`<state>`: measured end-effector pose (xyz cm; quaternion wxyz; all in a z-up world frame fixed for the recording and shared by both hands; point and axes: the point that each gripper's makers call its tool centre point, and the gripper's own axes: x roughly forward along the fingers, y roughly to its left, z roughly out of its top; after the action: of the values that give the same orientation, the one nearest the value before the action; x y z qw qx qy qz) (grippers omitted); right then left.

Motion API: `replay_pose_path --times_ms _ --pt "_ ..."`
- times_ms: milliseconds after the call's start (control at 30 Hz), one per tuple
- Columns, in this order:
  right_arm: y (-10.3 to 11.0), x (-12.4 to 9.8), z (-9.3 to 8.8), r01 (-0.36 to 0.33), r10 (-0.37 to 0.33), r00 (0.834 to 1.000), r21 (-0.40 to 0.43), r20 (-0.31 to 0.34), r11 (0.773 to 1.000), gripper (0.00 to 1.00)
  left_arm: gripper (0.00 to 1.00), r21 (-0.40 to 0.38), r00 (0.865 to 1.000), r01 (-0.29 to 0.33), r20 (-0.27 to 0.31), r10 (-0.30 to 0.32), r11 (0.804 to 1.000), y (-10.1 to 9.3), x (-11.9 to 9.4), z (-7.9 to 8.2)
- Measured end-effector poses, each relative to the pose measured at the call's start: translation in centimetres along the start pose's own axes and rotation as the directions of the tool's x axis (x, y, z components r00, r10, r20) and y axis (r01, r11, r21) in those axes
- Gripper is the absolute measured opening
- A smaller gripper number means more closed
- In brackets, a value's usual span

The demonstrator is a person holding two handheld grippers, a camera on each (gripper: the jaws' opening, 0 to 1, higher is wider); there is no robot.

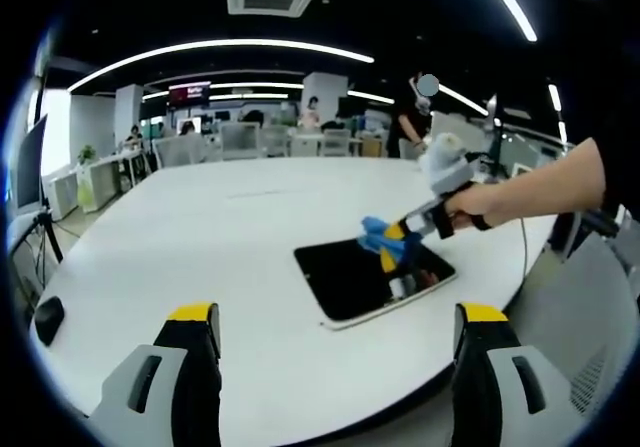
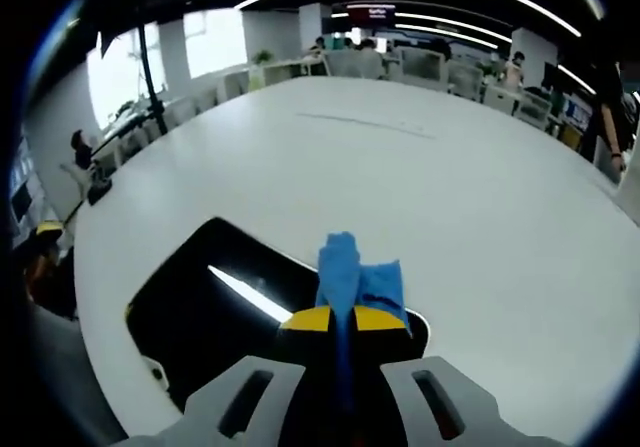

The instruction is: Wipe the mirror surface with the cleaning cloth until all visible marks leave the cleaned area.

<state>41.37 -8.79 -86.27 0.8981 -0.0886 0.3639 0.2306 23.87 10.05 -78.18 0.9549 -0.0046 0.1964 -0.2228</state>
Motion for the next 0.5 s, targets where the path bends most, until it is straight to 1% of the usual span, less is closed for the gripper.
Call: replay_pose_path --times_ms 200,300,500 --pt "1.4 0.7 0.6 -0.011 0.011 1.0 -0.001 0.003 1.0 0.01 0.97 0.0 1.0 -0.002 0.0 0.002 1.0 0.0 0.0 0.0" --pt "2.5 1.0 1.0 -0.026 0.026 1.0 -0.003 0.006 1.0 0.01 0.97 0.001 1.0 -0.002 0.002 0.002 1.0 0.0 0.0 0.1" --pt "4.1 2.0 1.7 -0.049 0.049 0.999 -0.019 0.005 0.999 0.01 0.97 0.001 1.0 -0.003 0.002 0.003 1.0 0.1 0.0 0.1"
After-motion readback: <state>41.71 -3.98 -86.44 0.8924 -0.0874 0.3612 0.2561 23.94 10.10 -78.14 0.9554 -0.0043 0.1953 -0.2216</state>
